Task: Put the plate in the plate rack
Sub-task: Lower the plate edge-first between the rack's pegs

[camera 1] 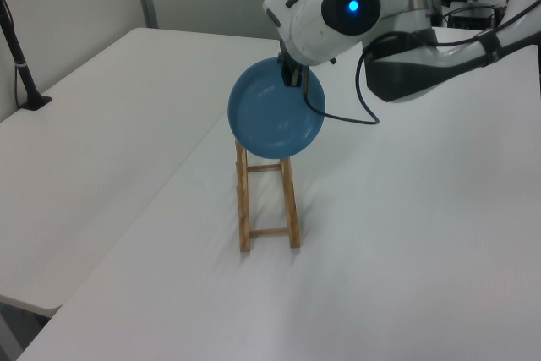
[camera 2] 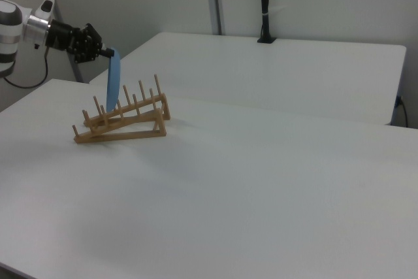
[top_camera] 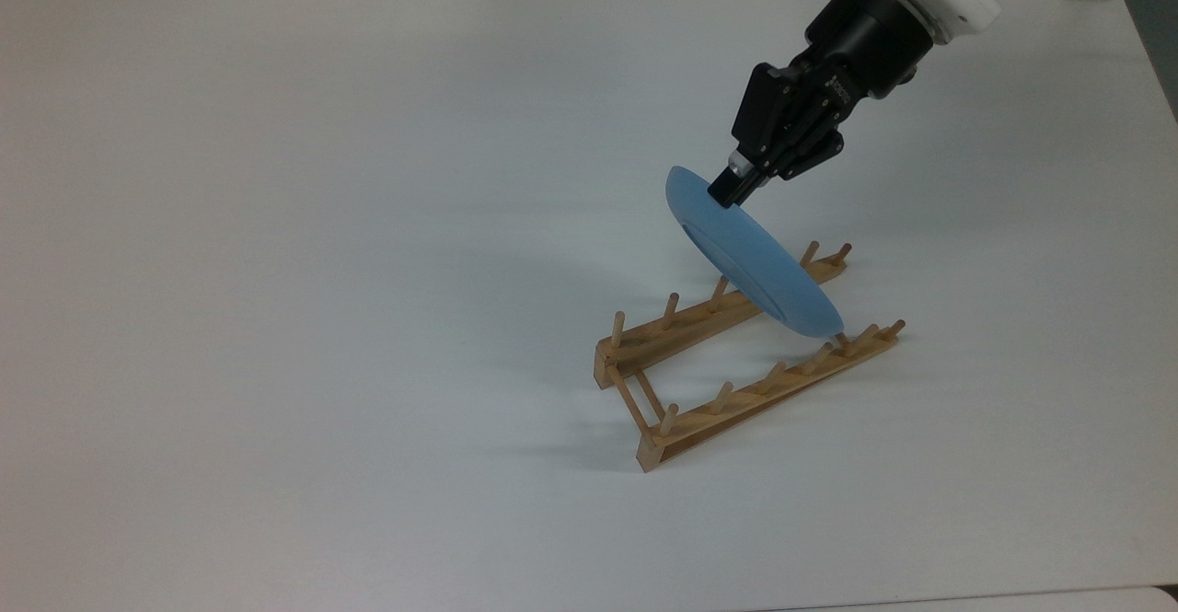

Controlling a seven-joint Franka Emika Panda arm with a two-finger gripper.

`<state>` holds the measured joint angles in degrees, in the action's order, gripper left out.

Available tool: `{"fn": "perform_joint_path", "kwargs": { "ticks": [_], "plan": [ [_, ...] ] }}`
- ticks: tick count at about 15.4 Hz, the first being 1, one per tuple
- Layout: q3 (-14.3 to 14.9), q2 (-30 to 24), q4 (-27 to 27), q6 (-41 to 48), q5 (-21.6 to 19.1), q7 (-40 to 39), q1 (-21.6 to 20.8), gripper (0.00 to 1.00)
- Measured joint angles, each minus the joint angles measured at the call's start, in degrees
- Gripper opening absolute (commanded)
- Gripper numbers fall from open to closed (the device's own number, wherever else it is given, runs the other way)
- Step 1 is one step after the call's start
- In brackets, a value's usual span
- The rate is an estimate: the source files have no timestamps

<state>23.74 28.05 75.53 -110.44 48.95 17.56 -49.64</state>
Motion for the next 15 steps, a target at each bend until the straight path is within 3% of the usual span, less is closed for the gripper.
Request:
{"fn": "perform_joint_path", "kwargs": {
  "ticks": [14,15],
  "plan": [
    [-0.45,5.76,-4.01,0.00,1.58,2.89,-0.21,0.00],
    [-0.53,5.87,-4.10,0.00,1.67,2.89,-0.21,0.12]
  ]
}}
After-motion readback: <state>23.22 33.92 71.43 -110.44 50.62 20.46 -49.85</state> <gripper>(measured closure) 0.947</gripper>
